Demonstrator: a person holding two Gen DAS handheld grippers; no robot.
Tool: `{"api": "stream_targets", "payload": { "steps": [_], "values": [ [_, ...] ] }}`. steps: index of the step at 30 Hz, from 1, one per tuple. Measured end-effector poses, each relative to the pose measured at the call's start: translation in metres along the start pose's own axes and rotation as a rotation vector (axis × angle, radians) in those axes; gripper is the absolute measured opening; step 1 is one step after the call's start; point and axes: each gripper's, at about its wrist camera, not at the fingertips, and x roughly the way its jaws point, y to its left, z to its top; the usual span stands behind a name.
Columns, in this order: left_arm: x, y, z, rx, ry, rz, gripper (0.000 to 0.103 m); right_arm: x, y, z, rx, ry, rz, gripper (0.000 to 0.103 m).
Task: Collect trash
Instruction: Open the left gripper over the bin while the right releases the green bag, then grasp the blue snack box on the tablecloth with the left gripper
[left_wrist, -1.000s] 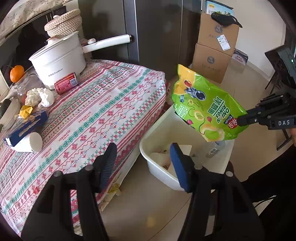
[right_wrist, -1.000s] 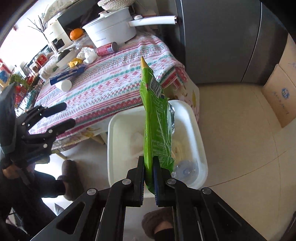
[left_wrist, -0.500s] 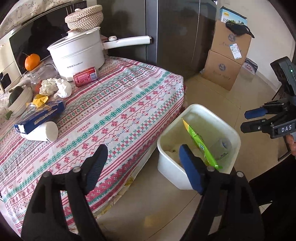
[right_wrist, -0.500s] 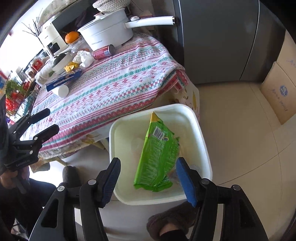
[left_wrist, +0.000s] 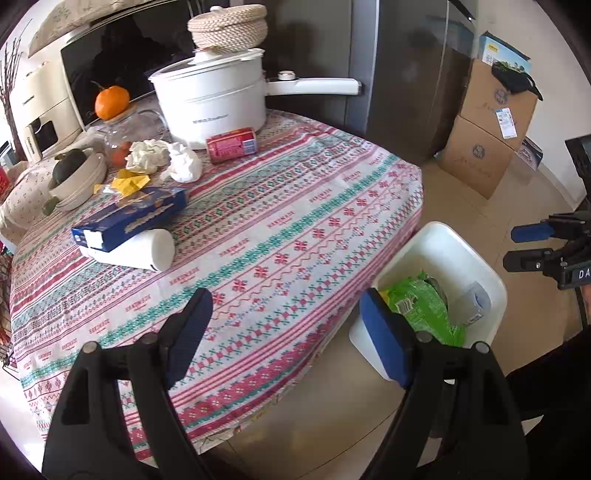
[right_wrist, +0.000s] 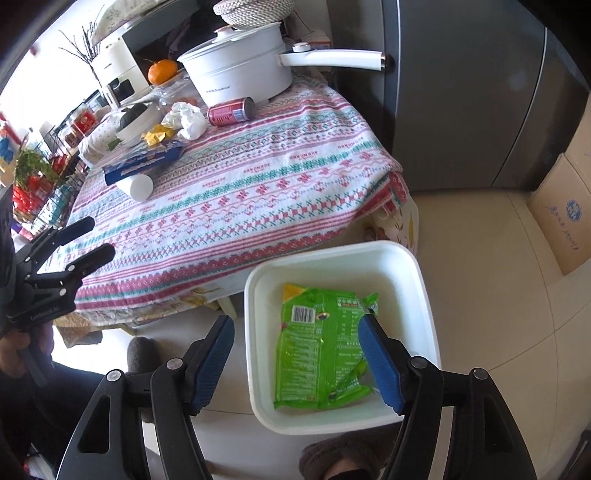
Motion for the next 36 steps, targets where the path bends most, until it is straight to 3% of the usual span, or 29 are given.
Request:
{"api": "stream_targets", "payload": {
  "steps": [10,18,29,31,36],
  "values": [
    [-0.001,0.1,0.012,-0.248,0.009,0.096,0.082,0.013,0.035,0.034,-0.05,-0.02,-0.024,0.073],
    [0.013,0.166,0.017,-0.453,0.017,0.128,0.082,0.029,0.072,0.063,-0.093,-0.036,-0.041,0.074],
    [0.061,0.219,0.017,-0.821,0.009,-0.018,0.082,0.049,0.115,0.088,-0.142,-0.042,-0.036,0.074],
    [0.071,0.223,0.016,-0.877,0.015,-0.048,0.075,0.052,0.119,0.09,-0.147,-0.038,-0.036,0.074],
    [0.085,0.226,0.012,-0.991,0.005,-0.129,0.041,0.062,0.128,0.093,-0.155,-0.025,-0.036,0.074]
  ]
}}
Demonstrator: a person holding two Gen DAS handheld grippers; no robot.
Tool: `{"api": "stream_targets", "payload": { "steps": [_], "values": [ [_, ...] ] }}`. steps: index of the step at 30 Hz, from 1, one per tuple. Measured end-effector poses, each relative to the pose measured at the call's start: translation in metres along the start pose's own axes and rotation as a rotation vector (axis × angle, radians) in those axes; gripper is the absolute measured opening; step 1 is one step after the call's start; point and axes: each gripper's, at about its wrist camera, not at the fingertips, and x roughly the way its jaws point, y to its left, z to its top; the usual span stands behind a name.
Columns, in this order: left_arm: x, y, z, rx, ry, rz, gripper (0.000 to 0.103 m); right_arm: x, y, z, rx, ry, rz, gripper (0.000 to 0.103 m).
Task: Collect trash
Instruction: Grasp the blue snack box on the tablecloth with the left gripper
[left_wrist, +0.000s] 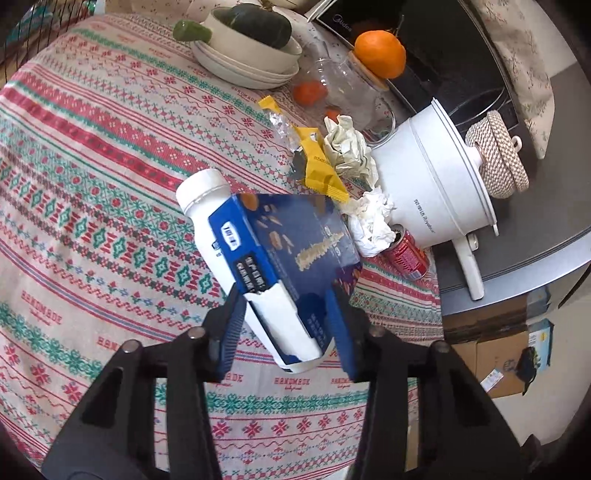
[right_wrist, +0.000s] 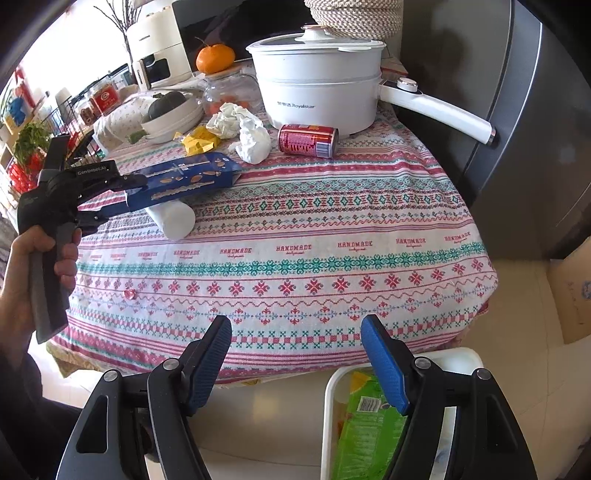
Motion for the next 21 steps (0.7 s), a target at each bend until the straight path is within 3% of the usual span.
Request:
{"api": "stream_targets", "payload": {
  "steps": [2,7,14,18,21],
  "values": [
    [-0.003,-0.003,-0.001,-0.017,-0.004,-0.033,0.035,0.002,0.001,0.0,0.002,0.003,-0.005,0.074],
    [-0.022,-0.023,-0.005,0.059,-0.033,-0.071,0.028,0.007,-0.002,0.0,0.016,0.011,-0.018,0.074],
    [-0.095,-0.035,-0.011,0.186,-0.13,-0.115,0.025,0.014,0.001,0.005,0.015,0.016,-0.012,0.074],
    [-0.142,-0.021,-0.012,0.218,-0.236,-0.078,0.025,0.026,0.018,0.015,-0.024,0.029,-0.003,0.074],
    [-0.168,-0.011,-0.01,0.247,-0.315,0.004,0.025,0.033,0.037,0.03,-0.047,0.023,0.031,0.074]
  ]
}}
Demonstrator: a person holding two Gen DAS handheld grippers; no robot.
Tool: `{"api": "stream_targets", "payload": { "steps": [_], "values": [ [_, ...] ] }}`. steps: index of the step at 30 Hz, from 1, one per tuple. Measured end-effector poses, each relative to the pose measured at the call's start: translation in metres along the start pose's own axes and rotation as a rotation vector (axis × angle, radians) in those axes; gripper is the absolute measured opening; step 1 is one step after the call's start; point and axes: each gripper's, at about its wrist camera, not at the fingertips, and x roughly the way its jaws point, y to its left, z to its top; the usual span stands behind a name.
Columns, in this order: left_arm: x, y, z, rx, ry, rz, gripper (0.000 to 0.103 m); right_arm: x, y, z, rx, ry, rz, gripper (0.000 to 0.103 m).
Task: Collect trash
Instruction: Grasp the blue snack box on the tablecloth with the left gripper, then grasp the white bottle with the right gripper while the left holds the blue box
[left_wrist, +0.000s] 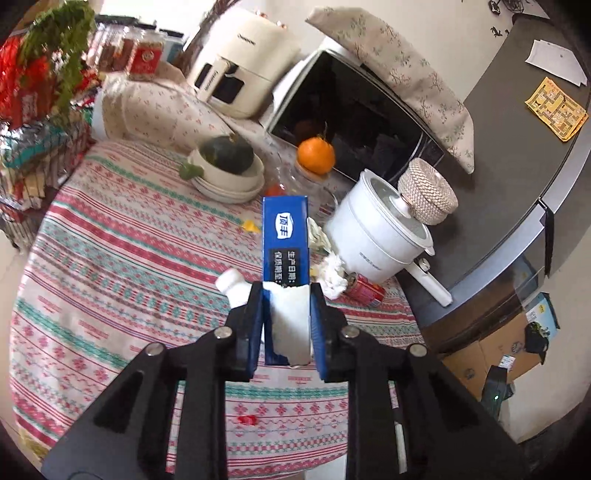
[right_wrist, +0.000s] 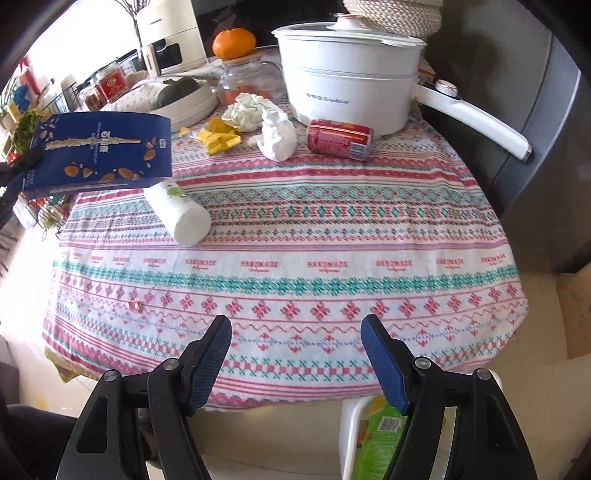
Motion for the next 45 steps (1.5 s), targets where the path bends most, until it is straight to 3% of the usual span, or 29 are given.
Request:
{"api": "stream_targets", "payload": {
  "steps": [4,11,21,23,25,34,45],
  "values": [
    [-0.011,0.015,0.004,0.063,-0.029,0.105,0.025,0.013,0.038,0.029,-0.101,-0.036,0.026,0.074],
    [-0.011,0.04,0.003,0.08,-0.002,0.185,0.025,0.065,0.103,0.078,-0.211,0.01,0.06,0.074],
    [-0.007,0.054,0.004,0.065,0.036,0.2,0.025,0.131,0.157,0.115,-0.306,0.067,0.053,0.073],
    [-0.006,0.056,0.004,0.061,0.042,0.201,0.025,0.143,0.159,0.117,-0.301,0.088,0.046,0.066],
    [-0.005,0.055,0.004,0.062,0.046,0.202,0.025,0.149,0.159,0.116,-0.294,0.088,0.055,0.066],
    [-0.003,0.049,-0.003,0.075,0.056,0.199,0.025,0.15,0.165,0.099,-0.406,0.111,0.019,0.054],
    [-0.005,0.031,-0.015,0.108,0.071,0.153,0.025,0.079,0.127,0.09,-0.293,0.027,-0.001,0.05]
  ]
}}
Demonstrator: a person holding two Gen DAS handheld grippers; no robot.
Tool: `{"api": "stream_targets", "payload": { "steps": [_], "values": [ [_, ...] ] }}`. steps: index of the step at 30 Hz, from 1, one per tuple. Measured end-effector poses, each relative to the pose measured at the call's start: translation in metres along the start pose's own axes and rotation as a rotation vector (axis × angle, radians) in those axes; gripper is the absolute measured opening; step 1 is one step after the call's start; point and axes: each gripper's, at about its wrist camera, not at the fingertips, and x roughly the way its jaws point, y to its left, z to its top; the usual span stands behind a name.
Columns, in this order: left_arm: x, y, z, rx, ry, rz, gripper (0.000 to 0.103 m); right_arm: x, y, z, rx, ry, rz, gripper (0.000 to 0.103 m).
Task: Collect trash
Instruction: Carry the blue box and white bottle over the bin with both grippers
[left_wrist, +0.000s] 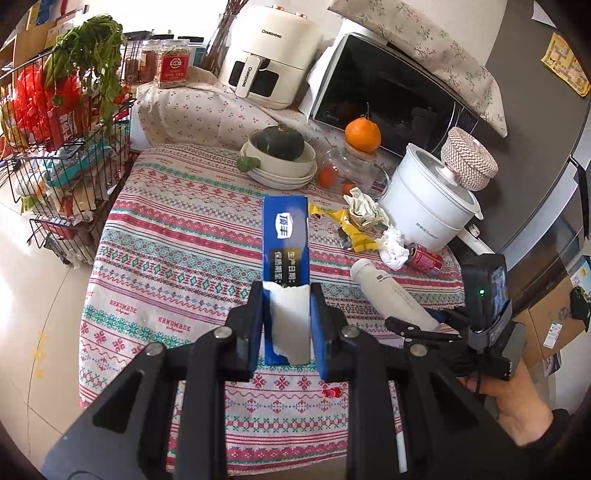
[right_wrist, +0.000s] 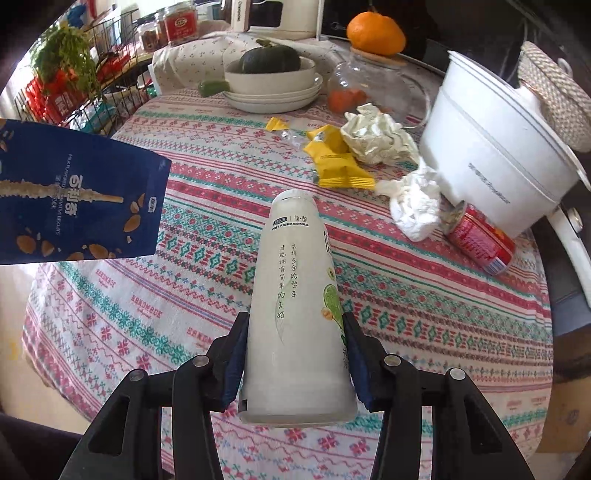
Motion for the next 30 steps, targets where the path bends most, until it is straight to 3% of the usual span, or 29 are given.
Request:
{"api": "stream_targets", "payload": {
  "steps": [18,30],
  "values": [
    [0.001,-0.094,-0.038,0.213,0.055,-0.142,0.025,-0.117,-0.09,-0.117,0.196,-0.118,-0.042,0.05],
    [-0.006,-0.172,-0.083,0.408,0.136,-0.302,0.025,-0.165,-0.138,-0.194,0.331,-0.16,-0.019,0.05]
  ]
}}
